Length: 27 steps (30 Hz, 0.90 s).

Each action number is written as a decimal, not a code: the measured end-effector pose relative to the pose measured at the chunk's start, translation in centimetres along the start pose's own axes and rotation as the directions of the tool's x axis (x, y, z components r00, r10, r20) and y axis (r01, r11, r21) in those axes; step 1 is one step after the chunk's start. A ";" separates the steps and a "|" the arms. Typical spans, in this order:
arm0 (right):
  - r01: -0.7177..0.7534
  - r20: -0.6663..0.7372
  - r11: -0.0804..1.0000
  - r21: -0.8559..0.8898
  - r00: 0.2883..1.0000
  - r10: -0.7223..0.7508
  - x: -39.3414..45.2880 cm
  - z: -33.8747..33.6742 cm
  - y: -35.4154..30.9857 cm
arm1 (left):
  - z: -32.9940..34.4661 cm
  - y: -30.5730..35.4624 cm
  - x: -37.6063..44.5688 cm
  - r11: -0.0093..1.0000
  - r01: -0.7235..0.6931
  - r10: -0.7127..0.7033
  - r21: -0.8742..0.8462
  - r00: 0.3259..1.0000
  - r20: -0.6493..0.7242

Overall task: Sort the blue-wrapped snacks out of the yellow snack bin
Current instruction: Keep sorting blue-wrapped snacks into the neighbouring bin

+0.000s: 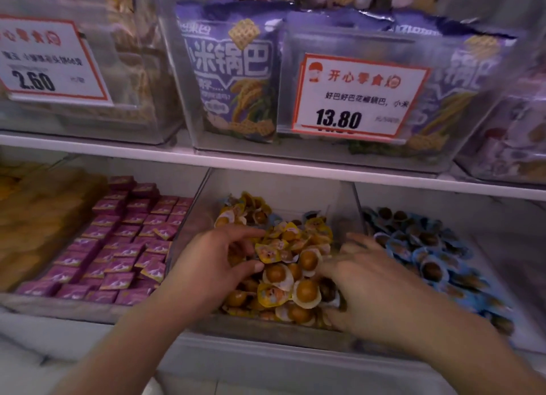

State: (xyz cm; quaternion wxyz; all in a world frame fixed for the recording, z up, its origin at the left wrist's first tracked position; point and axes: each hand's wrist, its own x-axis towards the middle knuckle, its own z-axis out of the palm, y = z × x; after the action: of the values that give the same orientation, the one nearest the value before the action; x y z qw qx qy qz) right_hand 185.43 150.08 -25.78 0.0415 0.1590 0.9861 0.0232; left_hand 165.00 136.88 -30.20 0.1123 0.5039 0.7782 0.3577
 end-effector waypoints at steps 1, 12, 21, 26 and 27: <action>-0.015 -0.003 0.999 0.046 1.000 0.015 -0.2 -0.6 0.4 | -0.1 0.0 0.0 0.999 -0.004 0.004 -0.043 1.000 -0.001; -0.020 -0.085 0.966 0.258 0.995 0.043 5.8 0.2 -1.7 | -0.8 0.3 -0.9 0.995 -0.003 -0.002 -0.099 0.999 -0.054; 0.042 0.005 0.927 0.373 0.999 -0.047 6.1 1.8 -1.1 | 0.8 -0.7 0.4 0.934 -0.048 0.012 0.353 0.995 0.104; -0.016 -0.125 0.917 0.399 0.990 0.072 5.2 0.8 -0.5 | 0.8 -0.6 1.1 0.943 -0.064 0.041 0.327 0.996 0.077; -0.031 -0.149 0.913 0.406 0.984 0.100 5.0 0.4 -0.3 | 0.8 -0.6 1.1 0.950 -0.060 0.046 0.306 0.998 0.050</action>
State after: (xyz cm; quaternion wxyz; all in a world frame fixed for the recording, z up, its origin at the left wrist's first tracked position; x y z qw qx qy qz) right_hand 180.66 151.36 -26.56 -0.0755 0.1945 0.9639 -0.1653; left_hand 164.51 138.09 -30.97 0.0393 0.5435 0.8080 0.2242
